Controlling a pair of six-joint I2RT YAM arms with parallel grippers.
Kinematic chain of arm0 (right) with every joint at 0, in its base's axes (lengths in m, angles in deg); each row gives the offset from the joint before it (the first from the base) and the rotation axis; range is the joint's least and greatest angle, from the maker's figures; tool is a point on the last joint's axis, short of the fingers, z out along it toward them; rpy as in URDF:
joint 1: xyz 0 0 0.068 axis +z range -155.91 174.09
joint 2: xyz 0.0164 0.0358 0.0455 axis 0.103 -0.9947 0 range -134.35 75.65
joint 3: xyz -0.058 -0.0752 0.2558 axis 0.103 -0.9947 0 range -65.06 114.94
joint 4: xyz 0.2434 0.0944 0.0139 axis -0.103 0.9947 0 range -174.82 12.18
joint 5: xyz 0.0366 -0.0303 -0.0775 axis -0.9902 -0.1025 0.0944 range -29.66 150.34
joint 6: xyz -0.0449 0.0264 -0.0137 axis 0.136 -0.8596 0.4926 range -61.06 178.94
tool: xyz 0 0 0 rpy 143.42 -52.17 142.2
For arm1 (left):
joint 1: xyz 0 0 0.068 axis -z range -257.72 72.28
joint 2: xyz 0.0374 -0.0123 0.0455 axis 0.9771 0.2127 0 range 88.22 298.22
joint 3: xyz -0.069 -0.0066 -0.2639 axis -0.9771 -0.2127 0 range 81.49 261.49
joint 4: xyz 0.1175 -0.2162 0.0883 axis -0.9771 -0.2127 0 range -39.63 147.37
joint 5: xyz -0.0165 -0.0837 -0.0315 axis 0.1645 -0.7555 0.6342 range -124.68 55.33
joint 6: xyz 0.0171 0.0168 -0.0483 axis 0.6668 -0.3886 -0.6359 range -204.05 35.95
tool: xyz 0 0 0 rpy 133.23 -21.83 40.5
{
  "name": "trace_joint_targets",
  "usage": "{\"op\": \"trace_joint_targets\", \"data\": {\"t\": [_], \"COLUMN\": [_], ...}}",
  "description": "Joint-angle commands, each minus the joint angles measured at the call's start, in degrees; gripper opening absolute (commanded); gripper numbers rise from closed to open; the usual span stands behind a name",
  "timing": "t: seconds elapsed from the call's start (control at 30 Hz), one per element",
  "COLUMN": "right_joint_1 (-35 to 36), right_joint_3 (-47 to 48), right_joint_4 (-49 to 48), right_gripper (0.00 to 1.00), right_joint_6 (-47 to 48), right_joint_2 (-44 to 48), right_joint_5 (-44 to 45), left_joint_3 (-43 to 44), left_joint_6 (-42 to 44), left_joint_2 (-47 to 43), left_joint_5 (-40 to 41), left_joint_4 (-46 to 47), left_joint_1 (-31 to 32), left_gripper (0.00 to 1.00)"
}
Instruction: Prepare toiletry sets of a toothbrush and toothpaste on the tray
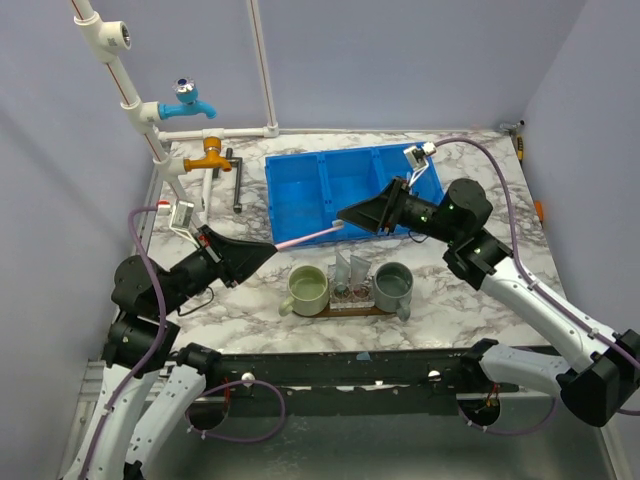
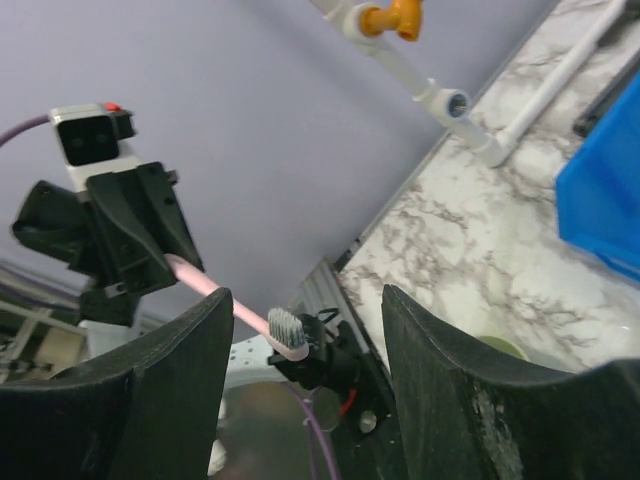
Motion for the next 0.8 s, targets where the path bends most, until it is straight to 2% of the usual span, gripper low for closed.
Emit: {"op": "trace_joint_targets", "data": {"t": [0.0,0.07,0.17,0.33,0.47,0.77], "right_joint_1": [-0.2,-0.2,-0.2,-0.2,-0.2,-0.2], "right_joint_3": [-4.7,-6.7,-7.6,-8.5,-9.0,-9.5], "right_joint_4": [-19.4,-24.8,-28.1,-34.4,-36.0,-37.0], "right_gripper": [0.64,0.64,0.63,0.59,0.52,0.46], "right_joint_6": [-13.0,-16.9,-19.1,-23.2,-24.4,-25.8], "right_joint_2": [1.0,0.7,0.2,-1.3,-1.3,-1.8], "right_joint_5": [-7.6,-8.4,-8.8,-11.6,-11.4,-11.6], "left_joint_3": [-2.4,-3.8,-5.8,-6.9,-7.4,-7.6], "left_joint_6": [-6.3,-8.7,-12.5,-13.2,-13.4,-13.6], "left_joint_2": [-0.9,-0.9,-0.2,-0.4,-0.7,-0.6], "left_joint_5": [-4.6,-5.5,-6.7,-6.3,-5.6,-4.6], "left_joint_4": [9.6,13.4,18.4,20.4,21.1,23.1], "left_joint_1": [-1.1,-1.4,-1.5,-1.6,-1.6,-1.6], "left_gripper": [0.00,0.00,0.00,0.00,0.00,0.00]}}
